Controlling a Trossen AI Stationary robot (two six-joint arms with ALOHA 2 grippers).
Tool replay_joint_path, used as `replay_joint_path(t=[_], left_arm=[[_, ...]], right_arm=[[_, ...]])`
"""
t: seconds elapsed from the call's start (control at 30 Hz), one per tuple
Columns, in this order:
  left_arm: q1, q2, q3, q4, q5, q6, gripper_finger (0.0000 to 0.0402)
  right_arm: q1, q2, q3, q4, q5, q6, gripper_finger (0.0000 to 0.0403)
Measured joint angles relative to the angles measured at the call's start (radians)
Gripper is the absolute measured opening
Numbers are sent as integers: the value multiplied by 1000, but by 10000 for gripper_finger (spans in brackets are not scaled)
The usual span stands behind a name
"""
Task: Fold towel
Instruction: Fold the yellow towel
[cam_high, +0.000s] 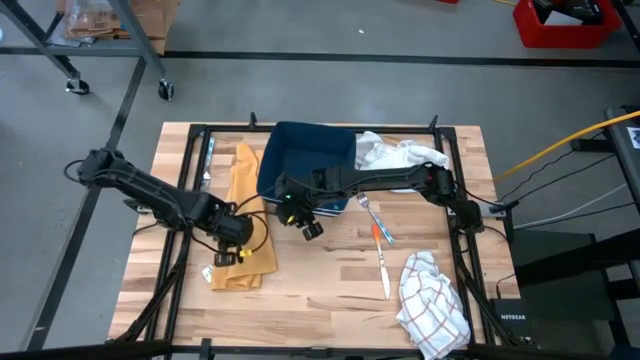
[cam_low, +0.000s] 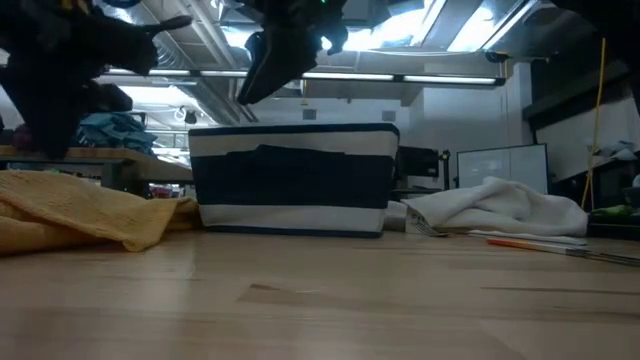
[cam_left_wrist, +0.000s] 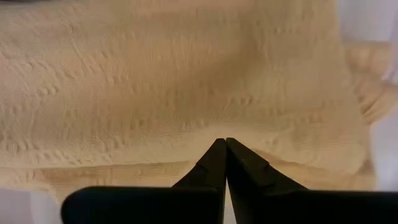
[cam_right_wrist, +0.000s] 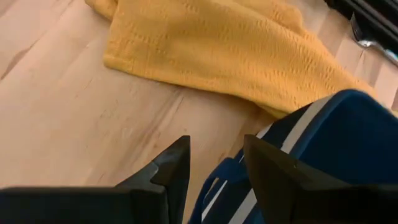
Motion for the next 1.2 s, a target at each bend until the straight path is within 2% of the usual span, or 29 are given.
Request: replay_joint_path(t=[0.17, 0.33, 0.53, 0.67, 0.83, 1.2], left_arm=[[-32, 107, 0, 15, -15, 11, 1], [-92, 232, 0, 109, -13, 3, 1], [-193, 323, 0, 220, 91, -30, 1], [-280, 333, 0, 327, 159, -58, 1], [-368, 334, 14, 436, 163, -137, 1], [-473, 257, 187, 290, 162, -115, 1]], right_arm=[[5, 0, 0, -26, -1, 82, 154], [23, 0, 0, -76, -11, 186, 154], [95, 0, 0, -147, 4, 293, 154], [160, 0, 0, -132, 35, 365, 154], [241, 0, 0, -82, 102, 457, 154], [373, 0, 0, 188, 105, 504, 154]])
